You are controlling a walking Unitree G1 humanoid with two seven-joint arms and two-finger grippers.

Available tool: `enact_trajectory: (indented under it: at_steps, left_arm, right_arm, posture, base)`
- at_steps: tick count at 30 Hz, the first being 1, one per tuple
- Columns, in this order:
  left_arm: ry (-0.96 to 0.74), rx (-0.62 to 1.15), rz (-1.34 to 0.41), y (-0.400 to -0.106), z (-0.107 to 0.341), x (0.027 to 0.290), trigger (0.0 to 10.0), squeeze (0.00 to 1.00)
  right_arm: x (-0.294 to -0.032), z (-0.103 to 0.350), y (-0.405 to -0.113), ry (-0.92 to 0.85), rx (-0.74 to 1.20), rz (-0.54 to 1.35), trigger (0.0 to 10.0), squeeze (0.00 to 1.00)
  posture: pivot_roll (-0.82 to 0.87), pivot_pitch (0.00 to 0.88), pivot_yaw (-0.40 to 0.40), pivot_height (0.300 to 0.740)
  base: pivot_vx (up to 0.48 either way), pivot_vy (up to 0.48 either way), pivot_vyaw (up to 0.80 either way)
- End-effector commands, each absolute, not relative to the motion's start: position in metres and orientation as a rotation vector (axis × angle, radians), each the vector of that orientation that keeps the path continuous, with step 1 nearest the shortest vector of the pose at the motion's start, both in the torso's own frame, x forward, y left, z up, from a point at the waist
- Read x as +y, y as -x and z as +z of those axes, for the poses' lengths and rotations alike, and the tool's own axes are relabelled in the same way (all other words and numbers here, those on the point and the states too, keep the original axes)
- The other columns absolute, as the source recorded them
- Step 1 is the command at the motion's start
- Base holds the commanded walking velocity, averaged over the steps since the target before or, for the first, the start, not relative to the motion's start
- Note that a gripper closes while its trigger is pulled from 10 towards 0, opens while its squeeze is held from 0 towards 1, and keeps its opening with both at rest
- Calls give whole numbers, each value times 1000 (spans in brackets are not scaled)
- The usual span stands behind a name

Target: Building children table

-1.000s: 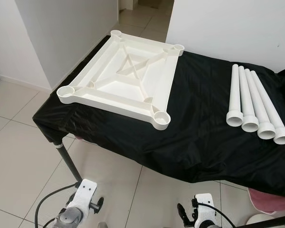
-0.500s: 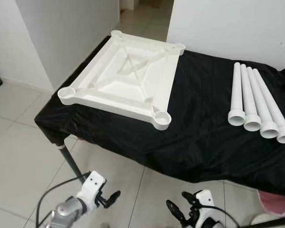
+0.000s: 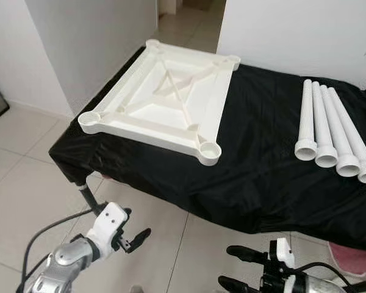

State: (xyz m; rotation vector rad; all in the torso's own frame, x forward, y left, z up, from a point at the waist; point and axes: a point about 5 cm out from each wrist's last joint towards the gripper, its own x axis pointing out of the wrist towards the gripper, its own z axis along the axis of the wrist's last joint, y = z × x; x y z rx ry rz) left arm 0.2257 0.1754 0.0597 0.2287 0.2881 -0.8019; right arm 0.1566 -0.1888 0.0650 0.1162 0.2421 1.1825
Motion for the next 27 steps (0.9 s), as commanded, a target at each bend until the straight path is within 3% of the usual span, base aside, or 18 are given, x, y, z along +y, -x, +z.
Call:
enact_trajectory:
  at_steps: [1,8,13,27]
  left_arm:
    - [-170,323,-1320,-205,75,164,10000,0]
    - [-233,304,-1210,-222,103,188,10000,0]
    - [-309,251,-1085,-245,135,213,10000,0]
    - [-294,145,-980,-266,166,218,10000,0]
  right_arm:
    - [-187,82,-162,-133,185,1206,10000,0]
    - [-183,105,-173,-133,124,1225,10000,0]
    - [-183,120,-196,-121,39,1135,10000,0]
    - [-180,141,-232,-160,-125,864,10000,0]
  posture:
    - [-16,6,-8,740]
    - [-4,0,-15,740]
    - [10,0,-14,740]
    - [13,0,-9,740]
  base:
    - [0,0,0]
    - [0,0,0]
    - [0,0,0]
    - [0,0,0]
